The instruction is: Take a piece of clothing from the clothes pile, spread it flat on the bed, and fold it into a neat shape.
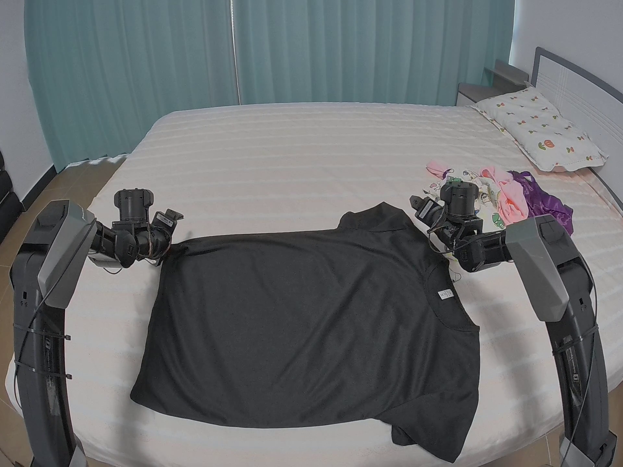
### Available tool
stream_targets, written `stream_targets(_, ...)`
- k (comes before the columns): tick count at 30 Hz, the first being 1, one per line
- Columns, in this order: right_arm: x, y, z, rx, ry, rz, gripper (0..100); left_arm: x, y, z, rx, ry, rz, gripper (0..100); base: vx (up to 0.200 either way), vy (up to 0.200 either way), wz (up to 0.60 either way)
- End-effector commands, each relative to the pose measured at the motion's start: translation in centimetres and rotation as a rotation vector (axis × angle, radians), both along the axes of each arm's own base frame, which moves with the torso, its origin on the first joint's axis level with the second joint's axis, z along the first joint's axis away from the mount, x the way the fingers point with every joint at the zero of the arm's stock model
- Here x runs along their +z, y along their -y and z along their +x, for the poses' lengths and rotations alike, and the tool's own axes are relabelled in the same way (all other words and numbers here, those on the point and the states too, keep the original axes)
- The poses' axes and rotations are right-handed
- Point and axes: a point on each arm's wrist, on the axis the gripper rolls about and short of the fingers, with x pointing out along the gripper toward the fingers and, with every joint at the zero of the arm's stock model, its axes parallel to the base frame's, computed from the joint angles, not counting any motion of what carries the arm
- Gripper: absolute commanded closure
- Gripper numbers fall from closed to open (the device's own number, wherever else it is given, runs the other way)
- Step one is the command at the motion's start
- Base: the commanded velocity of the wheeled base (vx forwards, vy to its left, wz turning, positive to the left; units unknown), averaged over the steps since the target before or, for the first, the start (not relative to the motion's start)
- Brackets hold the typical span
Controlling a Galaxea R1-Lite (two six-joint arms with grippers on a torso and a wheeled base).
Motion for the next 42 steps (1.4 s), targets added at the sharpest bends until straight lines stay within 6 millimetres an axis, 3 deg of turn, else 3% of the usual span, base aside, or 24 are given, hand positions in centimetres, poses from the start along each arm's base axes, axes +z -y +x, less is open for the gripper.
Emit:
stream_targets(1,6.2,2.6,-6.2,-0.005,-0.047,0.074,0,6.2,-2.0,-2.6,0.026,0.068,0.004,0,0.0,0.0,0.0)
stream_targets(3,6.8,2.8,-8.1,0.033,-0.071,0.101,0,7.2,-2.2,-3.5,0.009,0.075,-0.005,0,0.0,0.0,0.0)
stream_targets(5,7.3,2.8,-11.3,0.076,-0.117,0.12,0,8.5,-2.2,-5.2,-0.015,0.078,-0.019,0,0.0,0.0,0.0)
stream_targets(6,7.3,2.8,-11.7,0.083,-0.123,0.12,0,8.7,-2.3,-5.4,-0.017,0.078,-0.019,0,0.0,0.0,0.0)
stream_targets(8,7.1,2.8,-15.2,0.112,-0.173,0.118,0,9.6,-2.4,-7.4,-0.032,0.072,-0.015,0,0.0,0.0,0.0)
stream_targets(9,7.1,2.8,-15.4,0.113,-0.175,0.118,0,9.5,-2.5,-7.5,-0.033,0.069,-0.015,0,0.0,0.0,0.0)
stream_targets(10,6.8,2.8,-17.6,0.134,-0.215,0.117,0,9.6,-2.7,-9.0,-0.05,0.05,-0.006,0,0.0,0.0,0.0)
stream_targets(14,6.5,3.6,-21.9,0.184,-0.283,0.131,0,8.9,-2.5,-13.2,-0.106,-0.023,-0.002,0,0.0,0.0,0.0)
stream_targets(16,6.4,3.7,-22.7,0.193,-0.3,0.136,0,8.7,-2.4,-14.0,-0.119,-0.04,-0.004,0,0.0,0.0,0.0)
stream_targets(17,5.7,4.1,-24.7,0.21,-0.35,0.138,0,7.6,-2.0,-16.6,-0.152,-0.098,-0.01,0,0.0,0.0,0.0)
stream_targets(19,4.8,4.1,-26.3,0.223,-0.394,0.132,0,6.4,-1.6,-18.7,-0.173,-0.154,-0.003,0,0.0,0.0,0.0)
stream_targets(20,4.8,4.1,-26.3,0.223,-0.394,0.132,0,6.4,-1.6,-18.7,-0.173,-0.154,-0.003,0,0.0,0.0,0.0)
stream_targets(22,3.4,4.0,-28.1,0.252,-0.466,0.136,0,4.5,-1.2,-21.6,-0.201,-0.224,0.014,0,0.0,0.0,0.0)
stream_targets(25,2.1,4.2,-29.3,0.268,-0.534,0.14,0,3.0,-0.8,-23.6,-0.21,-0.242,0.016,0,0.0,0.0,0.0)
stream_targets(29,1.5,4.6,-30.3,0.3,-0.572,0.163,0,1.3,-0.4,-26.0,-0.21,-0.247,0.021,0,0.0,0.0,0.0)
stream_targets(42,0.5,5.0,-32.7,0.299,-0.585,0.198,0,-0.2,0.1,-28.9,-0.263,-0.301,0.088,0,-0.092,0.0,0.0)
